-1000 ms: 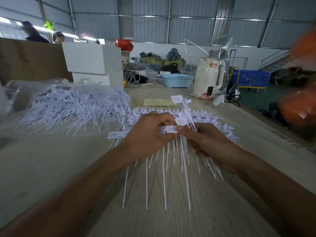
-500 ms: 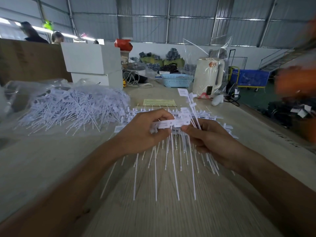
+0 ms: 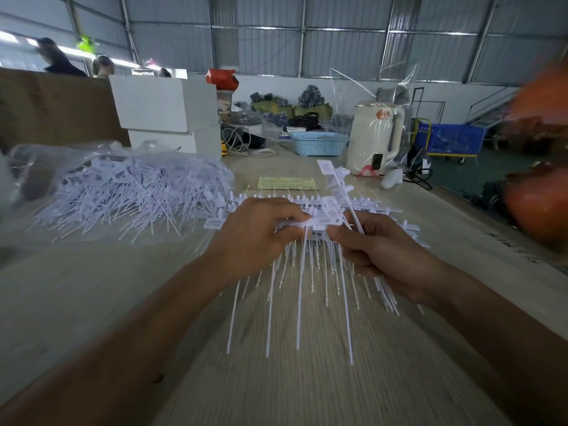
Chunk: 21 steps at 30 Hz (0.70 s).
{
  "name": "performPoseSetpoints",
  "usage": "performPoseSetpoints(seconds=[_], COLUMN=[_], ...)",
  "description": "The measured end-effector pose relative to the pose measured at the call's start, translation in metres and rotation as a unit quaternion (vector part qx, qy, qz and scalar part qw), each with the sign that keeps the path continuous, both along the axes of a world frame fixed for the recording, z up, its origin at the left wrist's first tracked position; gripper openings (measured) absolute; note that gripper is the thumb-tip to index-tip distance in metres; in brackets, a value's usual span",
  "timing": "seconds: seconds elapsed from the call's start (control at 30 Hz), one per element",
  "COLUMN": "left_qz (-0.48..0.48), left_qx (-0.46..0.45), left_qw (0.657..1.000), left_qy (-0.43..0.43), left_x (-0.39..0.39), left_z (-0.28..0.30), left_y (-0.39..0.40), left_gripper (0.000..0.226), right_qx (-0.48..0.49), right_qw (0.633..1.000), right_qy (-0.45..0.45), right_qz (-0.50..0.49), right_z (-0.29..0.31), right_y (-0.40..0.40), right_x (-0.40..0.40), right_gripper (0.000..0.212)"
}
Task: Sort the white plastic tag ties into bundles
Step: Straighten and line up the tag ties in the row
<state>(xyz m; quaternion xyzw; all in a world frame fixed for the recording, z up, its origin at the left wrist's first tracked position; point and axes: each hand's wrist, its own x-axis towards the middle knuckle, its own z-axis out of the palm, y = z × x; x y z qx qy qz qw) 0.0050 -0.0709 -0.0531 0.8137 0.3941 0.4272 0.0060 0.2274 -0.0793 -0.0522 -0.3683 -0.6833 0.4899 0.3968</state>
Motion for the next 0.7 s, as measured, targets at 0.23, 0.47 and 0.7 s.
performPoseSetpoints(seconds=[0.23, 0.47, 0.7], left_qz=[-0.016, -0.036, -0.025], left_qx=[-0.064, -0.092, -0.127], left_qw=[0.997, 0.994, 0.99], left_qy=[-0.044, -0.039, -0.058], left_x=[0.005, 0.007, 0.01], left_z=[-0.002, -0.003, -0.011], left_y=[-0.002, -0.006, -0.003], left_gripper=[0.009, 0.01, 0.022], right_qx=[0.024, 0.087, 0.241], right_qw=[1.0, 0.992, 0.945], right_qy=[-0.012, -0.084, -0.207], right_qz=[-0.002, -0.036, -0.085], right_z=[0.002, 0.001, 0.0], right_y=[0.0, -0.002, -0.002], right_x=[0.003, -0.001, -0.002], right_gripper=[0.029, 0.037, 0.021])
